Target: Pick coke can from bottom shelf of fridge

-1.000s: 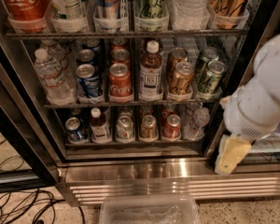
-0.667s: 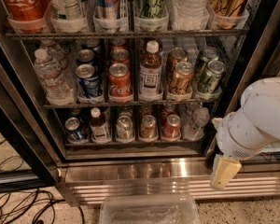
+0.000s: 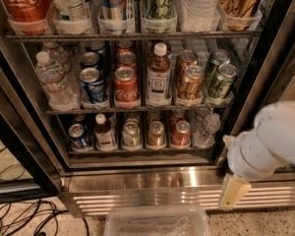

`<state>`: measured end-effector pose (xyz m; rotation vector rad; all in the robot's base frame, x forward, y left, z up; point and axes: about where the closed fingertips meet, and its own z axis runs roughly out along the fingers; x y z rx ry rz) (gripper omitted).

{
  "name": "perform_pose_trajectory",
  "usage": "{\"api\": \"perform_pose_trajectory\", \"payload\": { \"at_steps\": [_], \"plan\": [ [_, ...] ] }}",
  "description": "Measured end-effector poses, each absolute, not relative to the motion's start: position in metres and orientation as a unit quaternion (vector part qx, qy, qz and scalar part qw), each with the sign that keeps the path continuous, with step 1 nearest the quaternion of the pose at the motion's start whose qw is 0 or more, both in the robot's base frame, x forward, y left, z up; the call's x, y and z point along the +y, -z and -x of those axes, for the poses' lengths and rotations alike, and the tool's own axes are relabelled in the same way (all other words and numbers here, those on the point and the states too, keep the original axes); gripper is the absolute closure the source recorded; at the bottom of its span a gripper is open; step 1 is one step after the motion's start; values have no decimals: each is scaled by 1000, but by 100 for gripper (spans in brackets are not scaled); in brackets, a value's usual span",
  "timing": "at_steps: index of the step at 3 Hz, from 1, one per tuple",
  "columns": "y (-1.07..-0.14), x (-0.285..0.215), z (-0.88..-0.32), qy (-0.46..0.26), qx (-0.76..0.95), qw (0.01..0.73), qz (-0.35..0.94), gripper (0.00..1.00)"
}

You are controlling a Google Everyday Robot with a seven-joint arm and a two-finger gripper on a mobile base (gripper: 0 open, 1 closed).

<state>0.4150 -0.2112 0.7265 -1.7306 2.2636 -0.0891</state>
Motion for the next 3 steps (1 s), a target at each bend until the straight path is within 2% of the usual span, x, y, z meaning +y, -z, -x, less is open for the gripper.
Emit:
{"api": "perform_pose_trajectory", "payload": {
  "at_steps": [1,3],
  "plan": [
    [-665,-211,-402,-6,812,164,561,0],
    [-572,-200,-416,-33,829,231,508,0]
  ]
}}
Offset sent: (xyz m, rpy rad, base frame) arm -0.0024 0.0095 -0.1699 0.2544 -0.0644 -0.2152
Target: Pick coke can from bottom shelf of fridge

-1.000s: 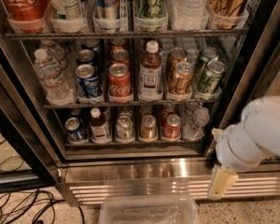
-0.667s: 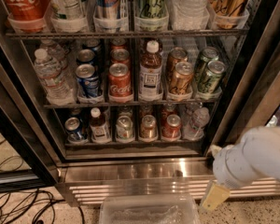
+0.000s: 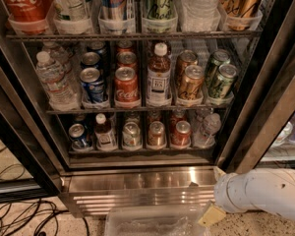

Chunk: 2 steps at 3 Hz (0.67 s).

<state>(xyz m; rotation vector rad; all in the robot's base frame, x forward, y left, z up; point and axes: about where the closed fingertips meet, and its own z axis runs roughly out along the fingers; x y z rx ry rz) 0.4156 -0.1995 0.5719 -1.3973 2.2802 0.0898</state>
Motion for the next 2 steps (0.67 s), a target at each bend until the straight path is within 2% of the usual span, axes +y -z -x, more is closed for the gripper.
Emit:
{"api": "perform_pose_trajectory", "payload": {
  "at_steps": [2],
  "plan": [
    [-564,-192,-417,-38,832,257,490,0]
  ]
}}
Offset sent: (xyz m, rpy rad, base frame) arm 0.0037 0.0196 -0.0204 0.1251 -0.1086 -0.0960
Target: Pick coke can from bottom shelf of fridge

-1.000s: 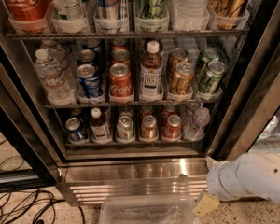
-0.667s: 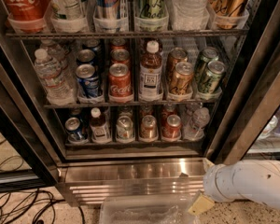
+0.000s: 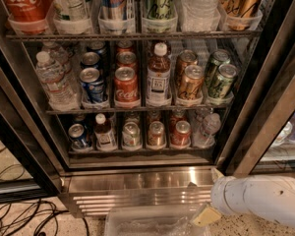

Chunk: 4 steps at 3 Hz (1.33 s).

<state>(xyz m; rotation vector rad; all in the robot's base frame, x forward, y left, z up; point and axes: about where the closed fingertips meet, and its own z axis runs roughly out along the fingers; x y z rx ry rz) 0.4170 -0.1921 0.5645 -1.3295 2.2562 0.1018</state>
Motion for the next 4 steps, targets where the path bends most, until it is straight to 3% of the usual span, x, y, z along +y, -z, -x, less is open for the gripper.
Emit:
{"api": "perform_pose_trajectory", "payload": {
  "at_steps": [2,4],
  "plan": [
    [-576,-159,-460,-59,810,409,415,0],
    [-588,-166,-486,-120,788,514,317,0]
  ]
}}
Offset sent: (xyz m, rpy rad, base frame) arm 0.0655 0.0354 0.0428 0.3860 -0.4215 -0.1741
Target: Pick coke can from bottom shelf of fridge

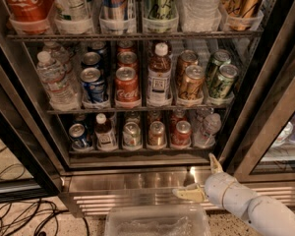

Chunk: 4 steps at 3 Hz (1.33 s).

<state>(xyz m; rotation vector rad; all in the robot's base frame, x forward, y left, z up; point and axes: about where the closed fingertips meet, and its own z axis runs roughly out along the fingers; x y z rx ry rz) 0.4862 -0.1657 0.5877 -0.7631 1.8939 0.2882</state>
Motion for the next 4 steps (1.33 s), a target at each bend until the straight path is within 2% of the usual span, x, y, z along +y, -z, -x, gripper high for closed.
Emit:
{"api": "perform_pose_trajectory", "payload": {
  "at_steps": [1,4],
  "plan": [
    [-585,-169,-490,-138,784,538,277,0],
    [-590,-162,-506,-125,763,585,245,0]
  ]
}}
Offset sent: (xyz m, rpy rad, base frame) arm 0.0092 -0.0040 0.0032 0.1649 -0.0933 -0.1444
